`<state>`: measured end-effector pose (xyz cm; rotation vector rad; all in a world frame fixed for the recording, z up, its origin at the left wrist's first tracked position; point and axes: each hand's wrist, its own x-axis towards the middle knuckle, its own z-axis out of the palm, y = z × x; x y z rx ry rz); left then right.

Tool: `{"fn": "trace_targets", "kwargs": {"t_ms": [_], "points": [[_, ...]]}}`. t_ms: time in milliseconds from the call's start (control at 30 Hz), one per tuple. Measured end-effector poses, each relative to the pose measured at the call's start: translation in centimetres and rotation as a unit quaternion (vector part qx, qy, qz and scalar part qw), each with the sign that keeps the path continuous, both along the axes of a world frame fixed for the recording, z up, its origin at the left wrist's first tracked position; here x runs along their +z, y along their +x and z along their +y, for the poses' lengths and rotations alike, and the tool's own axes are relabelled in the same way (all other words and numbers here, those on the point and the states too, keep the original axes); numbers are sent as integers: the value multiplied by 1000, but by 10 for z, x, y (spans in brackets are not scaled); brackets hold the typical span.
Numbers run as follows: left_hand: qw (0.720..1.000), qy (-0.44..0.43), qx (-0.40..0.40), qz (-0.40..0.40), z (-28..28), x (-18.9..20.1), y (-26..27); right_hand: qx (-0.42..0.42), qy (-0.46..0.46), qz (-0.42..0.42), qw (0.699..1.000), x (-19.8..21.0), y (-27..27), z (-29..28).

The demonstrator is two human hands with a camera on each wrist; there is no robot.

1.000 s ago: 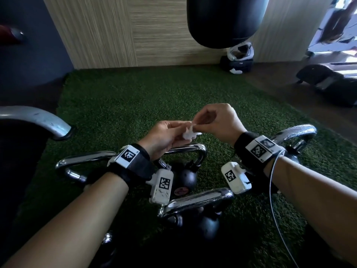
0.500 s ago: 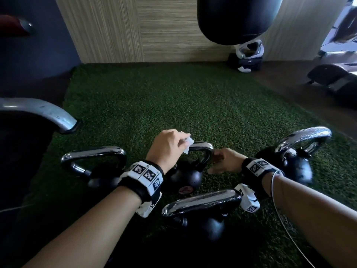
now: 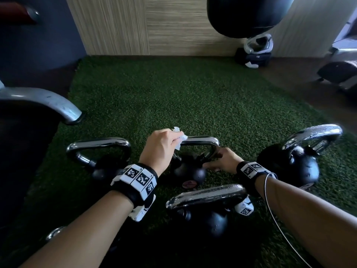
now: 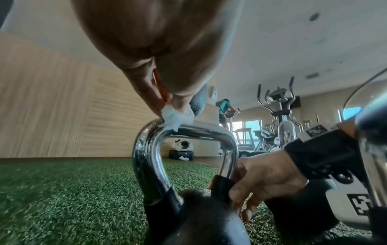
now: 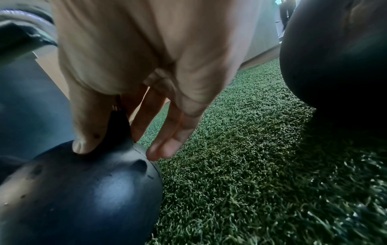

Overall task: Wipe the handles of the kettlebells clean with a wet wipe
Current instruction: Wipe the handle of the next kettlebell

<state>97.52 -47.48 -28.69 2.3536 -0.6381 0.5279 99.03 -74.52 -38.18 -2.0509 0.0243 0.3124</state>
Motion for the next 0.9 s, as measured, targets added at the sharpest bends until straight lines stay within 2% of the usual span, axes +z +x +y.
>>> {"fn": "trace_targets", "kwargs": {"t_ms": [67,133,200,267,333,367,467,533,700,800,900], "points": [[998,-48,16,28,5,-3,0,-5,3,5,1000,0,-2,1],[989,-105,70,80,16,-6,6,-11,1,5,1000,-1,-1,2],[979,-107,103,141,27,-9,14,-15,-7,8,1000,-2,-1,2],[971,-102,103,188,34,-11,18,-20,-17,10,1000,-2,-1,1],[959,-152,81,226,40,-21,21,-19,-30,11,999,-2,0,-1],[942,-206,64,258,43,-28,21,-14,-36,12,999,-2,0,-2],[853,-356,41,379,42,-48,17,-12,-38,13,999,-2,-1,-2],[831,-395,42,389,40,-54,13,-15,-38,14,999,-2,-2,-1],[823,-420,37,381,34,-64,12,-17,-59,11,998,5,-5,1],[827,-377,62,412,28,-77,11,-22,-74,3,997,6,-7,2],[843,-331,53,421,26,-84,8,-32,-73,6,997,6,-9,3]]}}
